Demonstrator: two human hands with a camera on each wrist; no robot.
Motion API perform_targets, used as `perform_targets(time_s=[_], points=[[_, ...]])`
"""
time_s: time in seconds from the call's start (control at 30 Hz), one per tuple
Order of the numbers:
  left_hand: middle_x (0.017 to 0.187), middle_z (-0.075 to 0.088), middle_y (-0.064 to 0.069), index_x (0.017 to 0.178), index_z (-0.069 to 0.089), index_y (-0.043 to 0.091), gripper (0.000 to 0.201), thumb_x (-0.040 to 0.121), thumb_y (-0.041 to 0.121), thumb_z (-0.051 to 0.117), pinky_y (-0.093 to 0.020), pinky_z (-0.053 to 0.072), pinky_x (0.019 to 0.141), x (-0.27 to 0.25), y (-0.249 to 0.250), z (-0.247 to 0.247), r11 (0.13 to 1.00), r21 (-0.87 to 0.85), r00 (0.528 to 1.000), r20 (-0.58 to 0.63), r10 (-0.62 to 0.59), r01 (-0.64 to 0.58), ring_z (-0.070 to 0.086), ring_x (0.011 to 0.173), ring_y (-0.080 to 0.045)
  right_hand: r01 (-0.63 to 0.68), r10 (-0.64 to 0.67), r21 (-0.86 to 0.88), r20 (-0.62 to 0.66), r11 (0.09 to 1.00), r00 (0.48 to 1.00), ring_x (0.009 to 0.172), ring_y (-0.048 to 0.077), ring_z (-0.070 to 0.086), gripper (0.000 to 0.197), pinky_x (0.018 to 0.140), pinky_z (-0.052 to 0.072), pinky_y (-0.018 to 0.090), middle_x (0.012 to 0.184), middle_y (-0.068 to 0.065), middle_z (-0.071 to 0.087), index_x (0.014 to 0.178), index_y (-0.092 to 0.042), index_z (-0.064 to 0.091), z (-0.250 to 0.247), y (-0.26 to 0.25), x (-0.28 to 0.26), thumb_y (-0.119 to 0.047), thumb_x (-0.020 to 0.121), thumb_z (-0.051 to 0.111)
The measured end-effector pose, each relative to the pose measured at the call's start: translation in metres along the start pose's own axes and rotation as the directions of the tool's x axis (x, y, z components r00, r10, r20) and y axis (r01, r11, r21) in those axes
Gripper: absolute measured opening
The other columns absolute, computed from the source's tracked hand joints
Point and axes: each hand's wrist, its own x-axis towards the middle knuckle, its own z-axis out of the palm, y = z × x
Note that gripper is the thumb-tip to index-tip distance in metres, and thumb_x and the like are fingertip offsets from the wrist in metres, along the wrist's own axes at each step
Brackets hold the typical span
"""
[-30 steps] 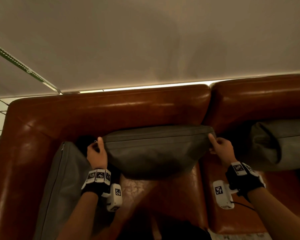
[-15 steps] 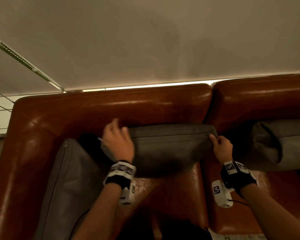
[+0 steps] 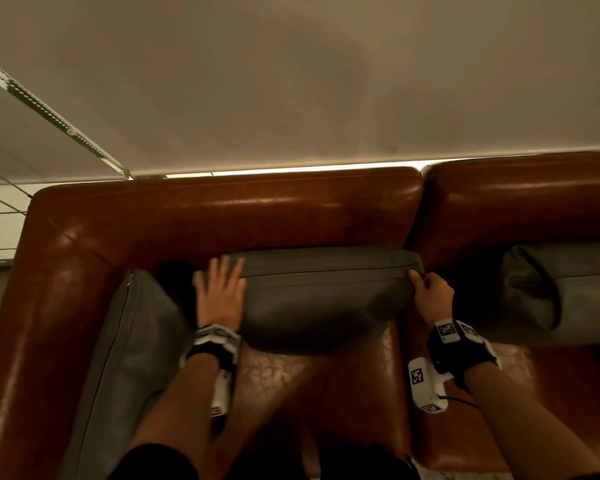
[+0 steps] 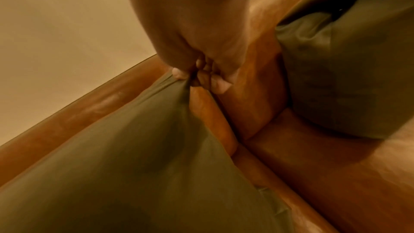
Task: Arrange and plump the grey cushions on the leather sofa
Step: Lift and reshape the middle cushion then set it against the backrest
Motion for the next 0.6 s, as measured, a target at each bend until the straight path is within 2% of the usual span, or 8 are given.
perform_targets(time_s=[0.03, 0.1, 0.17, 0.2, 0.27, 0.33, 0.47, 0.6], points=[[0.146, 0.043, -0.014, 0.139, 0.042, 0.018, 0.048, 0.095, 0.033, 0.029, -0.060, 0.021, 0.110, -0.002, -0.022, -0.005, 0.995, -0.053, 0.993, -0.083, -0.090, 0.086, 0.037, 0.137, -0.035, 0.013, -0.013, 0.002, 0.001, 1.000, 1.000, 0.079, 0.029, 0.051, 0.034, 0.068, 0.031, 0.030, 0.079, 0.013, 0.052, 0.082, 0.000, 0.050, 0.001, -0.001, -0.002, -0.031, 0.096, 0.049], [0.148, 0.036, -0.021, 0.141, 0.038, 0.010, 0.046, 0.099, 0.029, 0.036, -0.056, 0.019, 0.112, -0.006, -0.045, -0.021, 0.935, -0.244, 0.948, -0.125, -0.293, 0.257, 0.031, 0.138, -0.039, 0.028, -0.028, -0.013, -0.002, 1.000, 1.000, 0.091, 0.036, 0.057, 0.038, 0.071, 0.035, 0.032, 0.088, 0.020, 0.057, 0.094, 0.004, 0.056, -0.003, 0.000, -0.003, -0.033, 0.095, 0.049], [0.139, 0.041, -0.029, 0.137, 0.040, 0.000, 0.051, 0.098, 0.033, 0.039, -0.053, 0.031, 0.107, -0.011, -0.040, -0.035, 0.789, -0.452, 0.870, -0.053, -0.489, 0.416, 0.037, 0.130, -0.043, 0.010, -0.010, 0.017, -0.010, 1.000, 1.000, 0.106, 0.038, 0.056, 0.045, 0.082, 0.042, 0.036, 0.107, 0.023, 0.061, 0.112, 0.004, 0.056, -0.009, 0.001, -0.002, -0.037, 0.094, 0.050], [0.132, 0.047, -0.030, 0.132, 0.044, -0.003, 0.054, 0.097, 0.037, 0.040, -0.051, 0.036, 0.103, -0.013, -0.032, -0.038, 0.696, -0.534, 0.837, 0.041, -0.545, 0.479, 0.043, 0.125, -0.044, -0.001, 0.002, 0.045, -0.014, 0.999, 1.000, 0.110, 0.037, 0.056, 0.047, 0.088, 0.043, 0.037, 0.114, 0.022, 0.061, 0.116, 0.003, 0.056, -0.011, 0.000, -0.001, -0.038, 0.094, 0.050], [0.117, 0.058, -0.032, 0.118, 0.054, -0.010, 0.055, 0.095, 0.039, 0.043, -0.048, 0.041, 0.094, -0.016, -0.017, -0.037, 0.574, -0.604, 0.794, 0.173, -0.583, 0.553, 0.052, 0.113, -0.045, 0.002, -0.001, 0.069, -0.010, 0.998, 1.000, 0.109, 0.037, 0.056, 0.046, 0.088, 0.042, 0.036, 0.115, 0.023, 0.061, 0.115, 0.002, 0.058, -0.014, -0.002, 0.003, -0.038, 0.095, 0.048], [0.109, 0.061, -0.033, 0.110, 0.059, -0.011, 0.050, 0.094, 0.035, 0.049, -0.047, 0.042, 0.091, -0.017, -0.010, -0.041, 0.515, -0.646, 0.756, 0.150, -0.637, 0.562, 0.055, 0.107, -0.046, 0.027, -0.027, 0.069, -0.013, 0.997, 1.000, 0.106, 0.038, 0.057, 0.042, 0.083, 0.042, 0.036, 0.111, 0.024, 0.063, 0.111, 0.003, 0.060, -0.019, -0.005, 0.009, -0.035, 0.096, 0.049], [0.111, 0.062, -0.030, 0.114, 0.061, -0.007, 0.044, 0.092, 0.030, 0.055, -0.044, 0.042, 0.095, -0.012, -0.010, -0.059, 0.479, -0.665, 0.736, 0.160, -0.658, 0.573, 0.056, 0.108, -0.043, 0.060, -0.061, 0.042, 0.004, 0.997, 0.998, 0.100, 0.035, 0.060, 0.039, 0.074, 0.037, 0.028, 0.104, 0.022, 0.066, 0.104, 0.003, 0.064, -0.029, -0.003, 0.017, -0.033, 0.094, 0.053], [0.120, 0.061, -0.025, 0.129, 0.051, 0.002, 0.046, 0.091, 0.028, 0.056, -0.047, 0.051, 0.093, -0.013, -0.008, -0.055, 0.270, -0.739, 0.688, 0.340, -0.641, 0.617, 0.061, 0.105, -0.039, -0.039, 0.037, 0.039, 0.045, 0.998, 0.998, 0.106, 0.037, 0.058, 0.042, 0.078, 0.041, 0.032, 0.111, 0.024, 0.064, 0.107, 0.005, 0.062, -0.023, -0.002, 0.015, -0.034, 0.095, 0.051]])
